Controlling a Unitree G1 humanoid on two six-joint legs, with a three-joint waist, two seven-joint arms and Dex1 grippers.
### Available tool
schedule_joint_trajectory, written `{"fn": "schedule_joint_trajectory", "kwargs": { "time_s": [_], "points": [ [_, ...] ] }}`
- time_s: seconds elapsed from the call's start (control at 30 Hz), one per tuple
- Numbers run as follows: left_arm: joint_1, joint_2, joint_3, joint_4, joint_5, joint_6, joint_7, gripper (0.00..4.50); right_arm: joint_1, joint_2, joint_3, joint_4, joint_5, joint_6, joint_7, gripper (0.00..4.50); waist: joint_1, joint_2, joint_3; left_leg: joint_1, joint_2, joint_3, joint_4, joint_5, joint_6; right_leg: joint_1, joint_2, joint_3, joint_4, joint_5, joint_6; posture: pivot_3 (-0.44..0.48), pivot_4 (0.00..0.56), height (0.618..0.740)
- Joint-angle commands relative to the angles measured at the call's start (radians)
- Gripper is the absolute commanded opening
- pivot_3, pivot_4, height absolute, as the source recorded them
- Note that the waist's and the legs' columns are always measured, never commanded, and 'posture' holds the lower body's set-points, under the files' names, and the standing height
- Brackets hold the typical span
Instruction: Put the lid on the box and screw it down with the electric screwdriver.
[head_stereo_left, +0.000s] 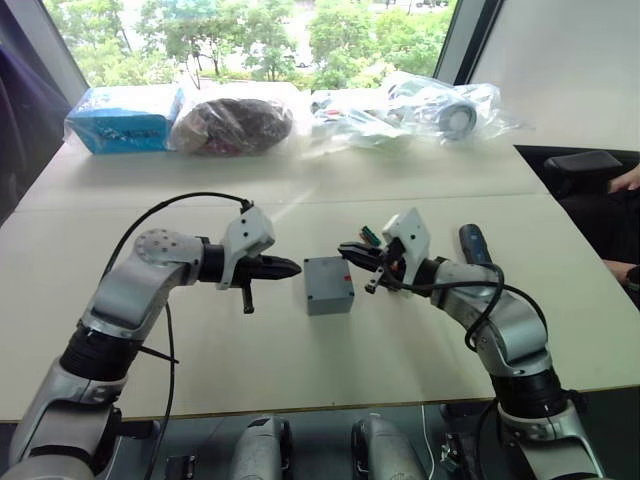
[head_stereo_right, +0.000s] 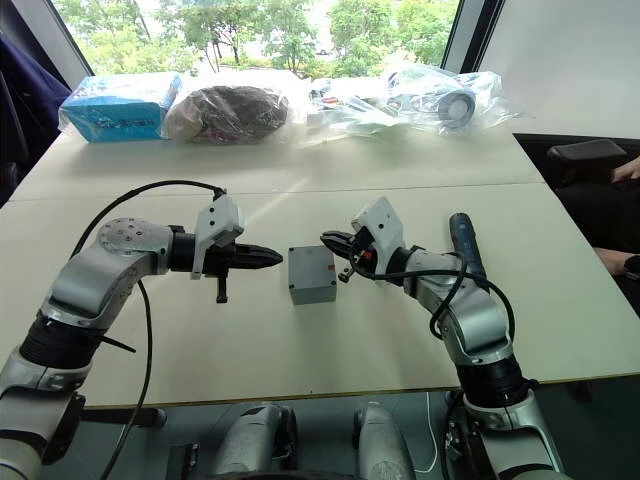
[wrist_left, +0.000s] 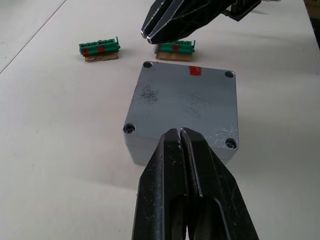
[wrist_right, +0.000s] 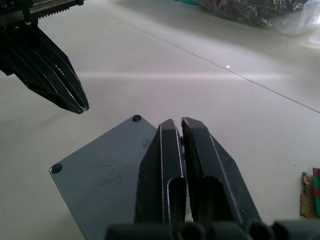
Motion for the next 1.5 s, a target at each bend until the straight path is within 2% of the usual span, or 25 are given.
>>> {"fn": "schedule_joint_trajectory", "kwargs": {
  "time_s": [0.03, 0.63, 0.77, 1.0, 1.07, 1.23, 1.3, 1.4, 1.5],
  "points": [
    [-0.007, 0.004, 0.011, -0.034, -0.008, -0.001, 0.008, 0.0, -0.019, 0.006, 0.006, 0.013, -0.009, -0.033, -0.005, 0.09, 0.0, 0.0, 0.0, 0.0, 0.0, 0.0, 0.0, 0.0, 0.0, 0.0, 0.0, 0.0, 0.0, 0.0, 0.0, 0.0, 0.15, 0.74],
    [0.003, -0.001, 0.011, 0.004, 0.005, -0.044, 0.007, 0.0, -0.028, 0.004, 0.037, 0.094, -0.045, -0.079, 0.002, 0.09, 0.0, 0.0, 0.0, 0.0, 0.0, 0.0, 0.0, 0.0, 0.0, 0.0, 0.0, 0.0, 0.0, 0.0, 0.0, 0.0, 0.15, 0.74],
    [0.004, -0.003, 0.017, 0.003, -0.001, -0.045, 0.007, 0.0, -0.021, 0.002, 0.034, 0.088, -0.046, -0.072, 0.001, 1.12, 0.0, 0.0, 0.0, 0.0, 0.0, 0.0, 0.0, 0.0, 0.0, 0.0, 0.0, 0.0, 0.0, 0.0, 0.0, 0.0, 0.15, 0.74],
    [0.008, -0.011, 0.026, 0.001, -0.017, -0.041, 0.006, 0.0, -0.031, -0.032, -0.012, 0.034, -0.031, -0.027, -0.019, 3.88, 0.0, 0.0, 0.0, 0.0, 0.0, 0.0, 0.0, 0.0, 0.0, 0.0, 0.0, 0.0, 0.0, 0.0, 0.0, 0.0, 0.15, 0.74],
    [-0.008, -0.027, 0.038, -0.005, -0.046, -0.017, 0.008, 0.0, -0.05, -0.056, -0.071, -0.015, 0.011, 0.06, -0.036, 4.48, 0.001, 0.0, 0.0, 0.0, 0.0, 0.0, 0.0, 0.0, 0.0, 0.0, 0.0, 0.0, 0.0, 0.0, 0.0, 0.0, 0.15, 0.74],
    [-0.032, -0.037, 0.021, -0.049, -0.067, 0.001, 0.001, 0.0, -0.112, -0.117, -0.247, -0.13, 0.17, 0.35, -0.083, 4.48, 0.002, 0.0, 0.0, 0.0, 0.0, 0.0, 0.0, 0.0, 0.0, 0.0, 0.0, 0.0, 0.0, 0.0, 0.0, 0.0, 0.15, 0.74],
    [-0.035, -0.041, 0.015, -0.083, -0.083, 0.01, -0.002, 0.0, -0.159, -0.139, -0.333, -0.16, 0.222, 0.53, -0.132, 4.48, 0.001, 0.0, 0.0, 0.0, 0.0, -0.001, 0.0, 0.0, 0.0, 0.0, 0.0, 0.0, 0.0, 0.0, 0.0, 0.0, 0.15, 0.74],
    [-0.051, -0.054, 0.0, -0.11, -0.099, 0.02, -0.009, 0.0, -0.222, -0.206, -0.427, -0.145, 0.257, 0.756, -0.162, 4.48, 0.001, 0.0, 0.0, 0.0, 0.0, 0.0, 0.0, 0.0, 0.0, 0.0, -0.001, 0.0, 0.0, 0.0, 0.0, 0.0, 0.15, 0.74],
    [-0.065, -0.066, -0.019, -0.114, -0.103, 0.014, -0.022, 0.0, -0.264, -0.3, -0.45, -0.089, 0.235, 0.89, -0.188, 4.48, 0.003, 0.0, 0.0, 0.0, 0.0, -0.001, 0.0, 0.0, 0.0, 0.0, -0.002, 0.0, 0.0, -0.001, -0.003, 0.0, 0.15, 0.74]
  ]
}}
